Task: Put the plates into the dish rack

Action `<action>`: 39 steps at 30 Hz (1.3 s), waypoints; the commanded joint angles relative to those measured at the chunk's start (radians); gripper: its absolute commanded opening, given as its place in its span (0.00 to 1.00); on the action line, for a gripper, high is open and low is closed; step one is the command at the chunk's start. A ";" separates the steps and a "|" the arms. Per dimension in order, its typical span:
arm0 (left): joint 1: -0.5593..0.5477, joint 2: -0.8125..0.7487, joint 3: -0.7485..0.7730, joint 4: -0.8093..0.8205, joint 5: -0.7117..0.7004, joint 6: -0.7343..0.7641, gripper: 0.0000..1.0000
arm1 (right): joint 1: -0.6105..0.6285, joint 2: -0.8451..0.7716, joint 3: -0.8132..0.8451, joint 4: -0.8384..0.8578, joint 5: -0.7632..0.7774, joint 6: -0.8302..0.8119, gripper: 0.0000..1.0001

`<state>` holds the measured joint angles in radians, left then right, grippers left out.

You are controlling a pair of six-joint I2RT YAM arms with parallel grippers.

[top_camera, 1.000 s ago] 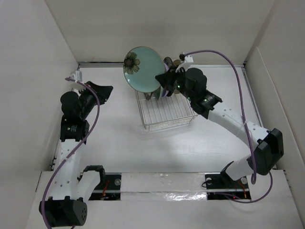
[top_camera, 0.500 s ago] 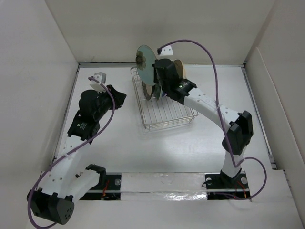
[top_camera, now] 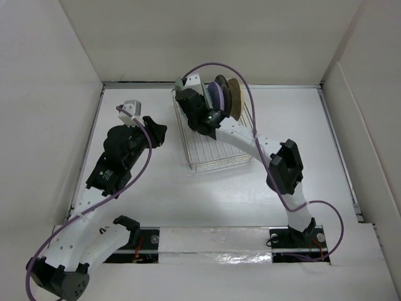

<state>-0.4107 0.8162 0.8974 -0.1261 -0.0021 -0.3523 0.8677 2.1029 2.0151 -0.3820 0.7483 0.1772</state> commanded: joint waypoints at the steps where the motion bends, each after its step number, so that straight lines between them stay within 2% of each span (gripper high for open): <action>1: 0.000 -0.023 -0.006 0.040 -0.033 0.006 0.32 | 0.016 -0.017 0.086 0.074 0.123 0.056 0.00; 7: 0.000 -0.023 -0.005 0.031 -0.053 -0.001 0.35 | 0.046 0.054 0.091 0.040 0.143 0.169 0.00; 14: 0.000 -0.022 -0.008 0.034 -0.056 -0.002 0.36 | 0.096 0.101 0.085 0.060 0.197 0.217 0.02; 15: 0.000 -0.020 -0.008 0.034 -0.055 -0.002 0.36 | 0.106 0.100 0.073 0.069 0.204 0.220 0.08; 17: 0.000 -0.019 -0.009 0.036 -0.056 -0.005 0.36 | 0.116 0.082 0.037 0.098 0.185 0.229 0.36; 21: 0.000 -0.018 -0.012 0.039 -0.062 -0.008 0.38 | 0.116 0.057 0.013 0.129 0.181 0.226 0.42; 22: 0.000 -0.022 -0.014 0.039 -0.064 -0.010 0.39 | 0.116 0.046 0.010 0.140 0.184 0.211 0.50; 25: 0.000 -0.023 -0.014 0.040 -0.070 -0.010 0.42 | 0.116 0.005 -0.015 0.189 0.163 0.179 0.66; 30: 0.000 -0.025 -0.012 0.033 -0.107 -0.013 0.44 | 0.116 -0.091 -0.039 0.203 0.151 0.142 0.76; 33: 0.000 -0.032 -0.011 0.031 -0.131 -0.014 0.45 | 0.116 -0.196 -0.096 0.233 0.125 0.116 0.90; 34: 0.000 -0.037 -0.011 0.031 -0.139 -0.016 0.45 | 0.116 -0.225 -0.140 0.238 0.111 0.110 0.99; 36: 0.000 -0.040 -0.014 0.034 -0.153 -0.016 0.46 | 0.116 -0.295 -0.205 0.264 0.102 0.108 1.00; 37: 0.000 -0.041 -0.014 0.034 -0.154 -0.014 0.46 | 0.116 -0.379 -0.249 0.281 0.079 0.104 0.99; 39: 0.000 -0.040 -0.012 0.033 -0.162 -0.013 0.46 | 0.116 -0.467 -0.399 0.310 0.068 0.108 0.99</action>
<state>-0.4107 0.7944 0.8955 -0.1246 -0.1329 -0.3614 0.9821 1.7542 1.7214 -0.1646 0.8318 0.2905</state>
